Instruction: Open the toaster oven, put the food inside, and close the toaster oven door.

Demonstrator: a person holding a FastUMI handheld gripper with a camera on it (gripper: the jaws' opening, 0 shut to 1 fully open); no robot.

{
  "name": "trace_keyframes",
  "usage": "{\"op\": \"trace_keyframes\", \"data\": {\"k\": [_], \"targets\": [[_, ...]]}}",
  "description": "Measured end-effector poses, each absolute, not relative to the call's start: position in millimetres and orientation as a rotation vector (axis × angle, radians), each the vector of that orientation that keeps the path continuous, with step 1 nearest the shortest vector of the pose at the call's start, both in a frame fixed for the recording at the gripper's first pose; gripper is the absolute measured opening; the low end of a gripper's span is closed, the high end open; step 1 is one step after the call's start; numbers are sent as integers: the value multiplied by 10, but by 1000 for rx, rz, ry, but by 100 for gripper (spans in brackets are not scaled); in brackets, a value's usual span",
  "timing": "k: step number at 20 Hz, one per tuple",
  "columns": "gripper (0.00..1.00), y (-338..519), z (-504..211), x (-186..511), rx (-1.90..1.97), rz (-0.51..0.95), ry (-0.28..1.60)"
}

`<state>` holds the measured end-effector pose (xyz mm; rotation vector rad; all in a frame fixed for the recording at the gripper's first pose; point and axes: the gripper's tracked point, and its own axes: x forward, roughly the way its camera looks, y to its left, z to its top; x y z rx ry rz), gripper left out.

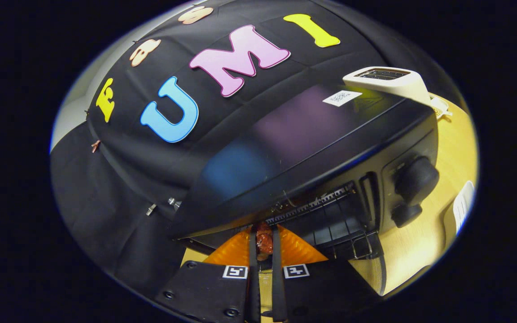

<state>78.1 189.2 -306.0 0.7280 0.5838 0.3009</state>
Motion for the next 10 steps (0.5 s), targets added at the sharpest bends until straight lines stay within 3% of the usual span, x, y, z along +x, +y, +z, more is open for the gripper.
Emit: {"op": "trace_keyframes", "data": {"k": [3, 5, 7, 10], "targets": [[17, 1762, -3202, 845, 656, 242, 591], [30, 1585, -3389, 846, 538, 178, 623], [48, 1481, -3393, 822, 498, 160, 624], [89, 1431, -3321, 742, 463, 174, 611]]}}
